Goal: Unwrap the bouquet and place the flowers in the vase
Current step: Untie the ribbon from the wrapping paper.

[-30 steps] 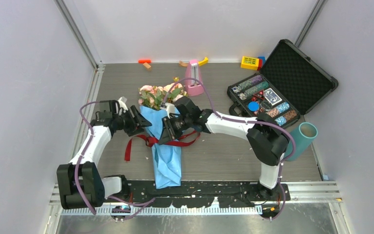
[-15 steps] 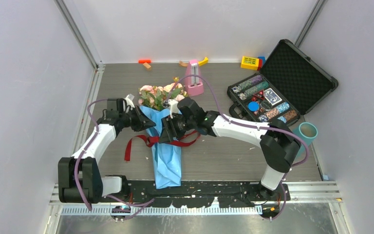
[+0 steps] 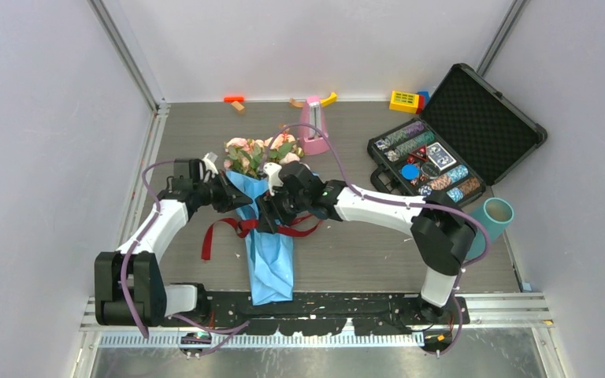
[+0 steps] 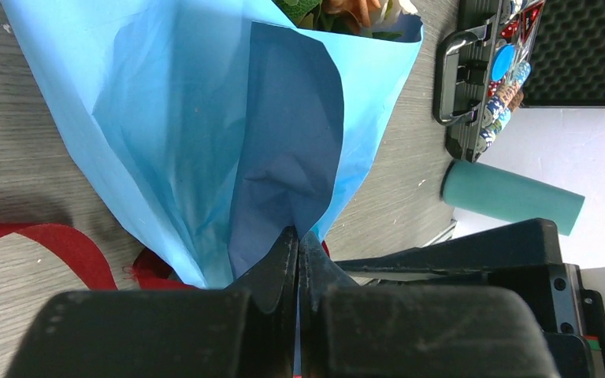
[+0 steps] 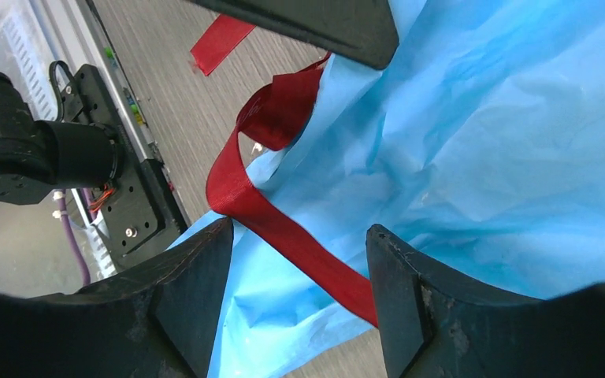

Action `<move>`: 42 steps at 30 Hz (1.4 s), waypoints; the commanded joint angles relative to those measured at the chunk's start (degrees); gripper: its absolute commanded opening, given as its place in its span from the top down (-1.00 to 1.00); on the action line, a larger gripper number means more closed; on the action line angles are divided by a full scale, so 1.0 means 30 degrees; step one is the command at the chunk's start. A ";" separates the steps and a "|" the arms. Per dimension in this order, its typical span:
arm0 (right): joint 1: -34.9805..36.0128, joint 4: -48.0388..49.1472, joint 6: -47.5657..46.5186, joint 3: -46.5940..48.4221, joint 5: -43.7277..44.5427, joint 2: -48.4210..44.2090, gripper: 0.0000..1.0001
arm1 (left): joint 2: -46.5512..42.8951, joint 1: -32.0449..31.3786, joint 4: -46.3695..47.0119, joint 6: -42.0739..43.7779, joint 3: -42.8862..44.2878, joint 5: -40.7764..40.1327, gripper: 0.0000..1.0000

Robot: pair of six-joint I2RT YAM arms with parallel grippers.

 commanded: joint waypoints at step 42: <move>-0.2481 -0.3712 0.4399 -0.4728 1.5659 -0.9858 1.00 | -0.0556 -0.0065 -0.0018 0.1411 0.1234 0.0437 1.00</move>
